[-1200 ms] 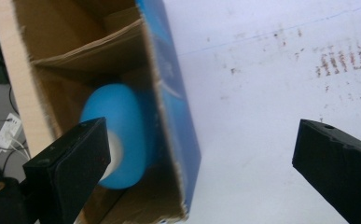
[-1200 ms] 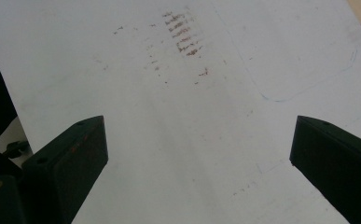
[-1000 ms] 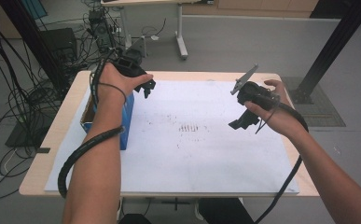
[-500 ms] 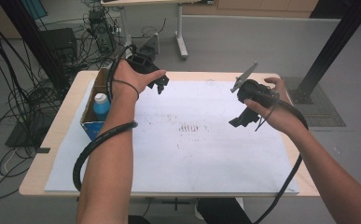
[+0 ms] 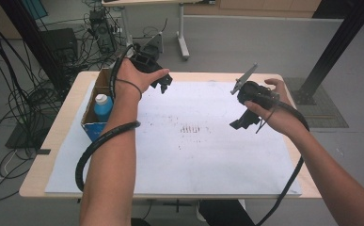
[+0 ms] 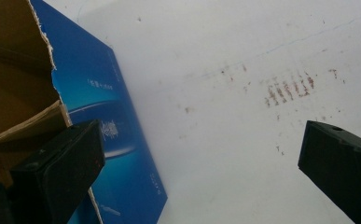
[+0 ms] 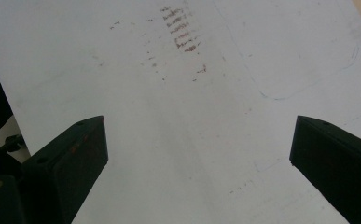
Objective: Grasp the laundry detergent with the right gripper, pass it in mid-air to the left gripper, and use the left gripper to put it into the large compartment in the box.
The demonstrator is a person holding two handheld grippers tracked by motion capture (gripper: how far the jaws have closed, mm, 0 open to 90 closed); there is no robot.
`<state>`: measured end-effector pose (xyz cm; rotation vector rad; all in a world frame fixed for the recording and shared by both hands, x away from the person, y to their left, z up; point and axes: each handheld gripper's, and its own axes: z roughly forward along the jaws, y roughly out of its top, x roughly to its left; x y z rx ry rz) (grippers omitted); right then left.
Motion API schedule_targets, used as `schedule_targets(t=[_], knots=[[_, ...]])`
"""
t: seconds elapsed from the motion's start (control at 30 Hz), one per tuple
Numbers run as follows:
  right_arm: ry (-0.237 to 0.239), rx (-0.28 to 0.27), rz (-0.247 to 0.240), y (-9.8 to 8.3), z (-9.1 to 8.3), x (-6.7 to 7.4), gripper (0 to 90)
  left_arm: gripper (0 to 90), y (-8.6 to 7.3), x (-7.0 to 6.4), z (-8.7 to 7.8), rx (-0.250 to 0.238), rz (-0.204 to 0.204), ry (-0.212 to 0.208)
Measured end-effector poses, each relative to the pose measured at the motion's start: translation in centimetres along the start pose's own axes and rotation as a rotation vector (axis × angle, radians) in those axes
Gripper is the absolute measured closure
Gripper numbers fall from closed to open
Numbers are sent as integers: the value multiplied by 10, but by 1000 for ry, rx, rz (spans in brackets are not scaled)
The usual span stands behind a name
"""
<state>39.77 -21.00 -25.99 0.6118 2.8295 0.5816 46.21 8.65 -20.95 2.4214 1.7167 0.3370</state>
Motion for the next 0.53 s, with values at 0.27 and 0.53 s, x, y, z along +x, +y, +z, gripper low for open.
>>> schedule_targets(t=[0.27,0.53], knots=[[-1,3,-8,1,0,2,42,8,-1,-1,0,-6,2,2],[0,-1,-6,-1,0,3,42,11,-4,-2,-2,-14,2,10]])
